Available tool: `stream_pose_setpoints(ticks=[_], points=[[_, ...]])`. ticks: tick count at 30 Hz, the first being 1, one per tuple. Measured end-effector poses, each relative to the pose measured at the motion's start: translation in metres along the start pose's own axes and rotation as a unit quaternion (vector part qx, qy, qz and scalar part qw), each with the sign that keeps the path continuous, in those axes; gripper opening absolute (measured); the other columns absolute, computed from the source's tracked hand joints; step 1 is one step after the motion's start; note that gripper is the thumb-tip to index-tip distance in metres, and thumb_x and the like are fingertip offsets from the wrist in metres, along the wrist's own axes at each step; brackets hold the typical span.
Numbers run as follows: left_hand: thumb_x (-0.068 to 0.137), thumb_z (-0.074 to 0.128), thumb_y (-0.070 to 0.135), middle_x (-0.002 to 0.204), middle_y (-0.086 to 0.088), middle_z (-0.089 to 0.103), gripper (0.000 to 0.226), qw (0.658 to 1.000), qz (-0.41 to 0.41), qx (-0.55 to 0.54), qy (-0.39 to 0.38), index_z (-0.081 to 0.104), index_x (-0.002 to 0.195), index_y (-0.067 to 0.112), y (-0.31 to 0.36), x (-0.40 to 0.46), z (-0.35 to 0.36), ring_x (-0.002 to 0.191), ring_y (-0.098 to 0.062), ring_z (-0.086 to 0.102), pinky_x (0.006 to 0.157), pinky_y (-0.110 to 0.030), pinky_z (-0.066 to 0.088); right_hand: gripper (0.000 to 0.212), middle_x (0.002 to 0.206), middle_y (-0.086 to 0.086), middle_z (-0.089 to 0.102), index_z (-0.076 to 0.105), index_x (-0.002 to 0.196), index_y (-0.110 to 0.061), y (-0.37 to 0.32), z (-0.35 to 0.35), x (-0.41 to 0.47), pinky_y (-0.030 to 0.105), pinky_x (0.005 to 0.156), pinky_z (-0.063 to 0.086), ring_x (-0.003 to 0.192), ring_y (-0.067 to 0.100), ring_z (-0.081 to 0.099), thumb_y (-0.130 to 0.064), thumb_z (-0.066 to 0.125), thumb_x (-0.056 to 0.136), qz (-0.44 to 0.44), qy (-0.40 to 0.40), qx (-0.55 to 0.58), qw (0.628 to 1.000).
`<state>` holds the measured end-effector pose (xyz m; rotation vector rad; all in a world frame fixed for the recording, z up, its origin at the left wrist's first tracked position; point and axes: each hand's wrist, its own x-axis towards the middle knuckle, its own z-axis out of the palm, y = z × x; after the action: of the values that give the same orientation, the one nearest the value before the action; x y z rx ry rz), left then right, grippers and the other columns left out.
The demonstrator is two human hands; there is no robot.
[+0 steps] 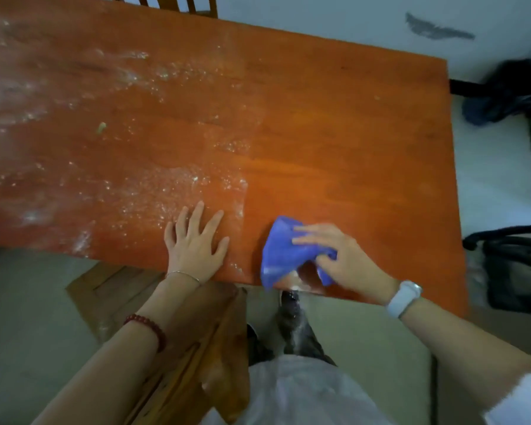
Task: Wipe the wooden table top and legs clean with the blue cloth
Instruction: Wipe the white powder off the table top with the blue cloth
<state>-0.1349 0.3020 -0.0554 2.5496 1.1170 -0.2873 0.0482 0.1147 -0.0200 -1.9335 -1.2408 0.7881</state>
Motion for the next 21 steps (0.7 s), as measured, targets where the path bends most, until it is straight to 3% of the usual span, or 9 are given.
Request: stream_pose_setpoints(ticks=[3, 6, 8, 10, 12, 13, 16, 18, 21], points=[[0.092, 0.034, 0.049, 0.155, 0.001, 0.006, 0.052, 1.000, 0.005, -0.007, 0.015, 0.021, 0.141, 0.038, -0.003, -0.002, 0.003, 0.142, -0.023, -0.004, 0.113, -0.047, -0.002, 0.047, 0.128, 0.007, 0.050, 0.059, 0.120, -0.012, 0.010, -0.005, 0.026, 0.011, 0.100, 0.021, 0.118, 0.020, 0.039, 0.004, 0.051, 0.077, 0.089, 0.166, -0.083, 0.979], [0.092, 0.033, 0.050, 0.155, 0.003, 0.006, 0.051, 1.000, 0.007, -0.013, 0.026, 0.022, 0.141, 0.040, -0.003, -0.002, 0.007, 0.142, -0.022, -0.004, 0.113, -0.046, -0.002, 0.045, 0.131, 0.014, 0.049, 0.056, 0.124, -0.016, 0.021, 0.025, 0.030, 0.043, 0.093, 0.040, 0.115, 0.036, 0.040, -0.009, 0.051, 0.080, 0.175, 0.218, -0.206, 0.938], [0.091, 0.029, 0.053, 0.155, 0.003, 0.010, 0.051, 0.999, 0.016, -0.011, 0.035, 0.025, 0.140, 0.039, -0.006, -0.001, 0.009, 0.142, -0.022, -0.001, 0.113, -0.046, 0.000, 0.045, 0.123, 0.011, 0.053, 0.057, 0.119, -0.022, 0.016, 0.053, 0.015, 0.046, 0.080, 0.048, 0.106, 0.032, 0.041, -0.018, 0.046, 0.075, 0.065, 0.157, -0.259, 0.951], [0.085, 0.025, 0.054, 0.154, 0.002, 0.013, 0.057, 0.999, 0.024, -0.016, 0.042, 0.029, 0.139, 0.038, -0.011, 0.000, 0.009, 0.142, -0.022, 0.003, 0.112, -0.046, 0.002, 0.046, 0.121, 0.006, 0.054, 0.055, 0.116, -0.027, 0.002, 0.073, -0.007, 0.041, 0.081, 0.047, 0.104, 0.026, 0.039, -0.018, 0.042, 0.073, -0.073, -0.006, -0.241, 0.968], [0.086, 0.025, 0.053, 0.155, 0.002, 0.013, 0.056, 0.999, 0.033, -0.017, 0.040, 0.029, 0.139, 0.037, -0.014, -0.002, 0.010, 0.142, -0.021, 0.002, 0.112, -0.045, 0.002, 0.046, 0.118, 0.005, 0.059, 0.062, 0.111, -0.024, -0.013, 0.069, -0.030, 0.033, 0.085, 0.042, 0.104, 0.020, 0.041, -0.013, 0.040, 0.072, -0.112, -0.124, -0.171, 0.971], [0.089, 0.027, 0.052, 0.155, 0.002, 0.012, 0.053, 0.999, 0.036, -0.013, 0.037, 0.028, 0.140, 0.037, -0.016, -0.002, 0.010, 0.142, -0.021, 0.001, 0.112, -0.045, 0.002, 0.046, 0.115, 0.006, 0.061, 0.066, 0.107, -0.021, -0.017, 0.060, -0.035, 0.027, 0.088, 0.039, 0.103, 0.017, 0.042, -0.012, 0.040, 0.070, -0.095, -0.117, -0.133, 0.980], [0.092, 0.031, 0.051, 0.155, 0.002, 0.009, 0.050, 0.999, 0.040, -0.001, 0.036, 0.025, 0.141, 0.038, -0.018, -0.002, 0.012, 0.142, -0.020, -0.001, 0.112, -0.044, 0.001, 0.046, 0.111, 0.010, 0.062, 0.068, 0.105, -0.016, -0.002, 0.026, -0.036, 0.010, 0.094, 0.028, 0.103, 0.016, 0.045, -0.016, 0.039, 0.069, 0.014, 0.092, -0.112, 0.989], [0.089, 0.025, 0.053, 0.155, 0.002, 0.011, 0.054, 0.998, 0.043, 0.005, 0.042, 0.026, 0.140, 0.038, -0.019, -0.002, 0.013, 0.142, -0.021, 0.001, 0.111, -0.044, 0.002, 0.048, 0.112, 0.016, 0.059, 0.066, 0.108, -0.012, 0.012, 0.017, -0.027, 0.013, 0.093, 0.028, 0.102, 0.029, 0.047, -0.021, 0.037, 0.071, 0.120, 0.229, -0.139, 0.956], [0.085, 0.022, 0.054, 0.155, 0.001, 0.014, 0.058, 0.998, 0.040, 0.006, 0.043, 0.027, 0.140, 0.037, -0.018, -0.003, 0.014, 0.142, -0.021, 0.003, 0.111, -0.045, 0.003, 0.050, 0.113, 0.017, 0.057, 0.066, 0.109, -0.014, 0.015, 0.040, -0.024, 0.035, 0.093, 0.038, 0.101, 0.033, 0.044, -0.023, 0.036, 0.070, 0.164, 0.219, -0.201, 0.941]])
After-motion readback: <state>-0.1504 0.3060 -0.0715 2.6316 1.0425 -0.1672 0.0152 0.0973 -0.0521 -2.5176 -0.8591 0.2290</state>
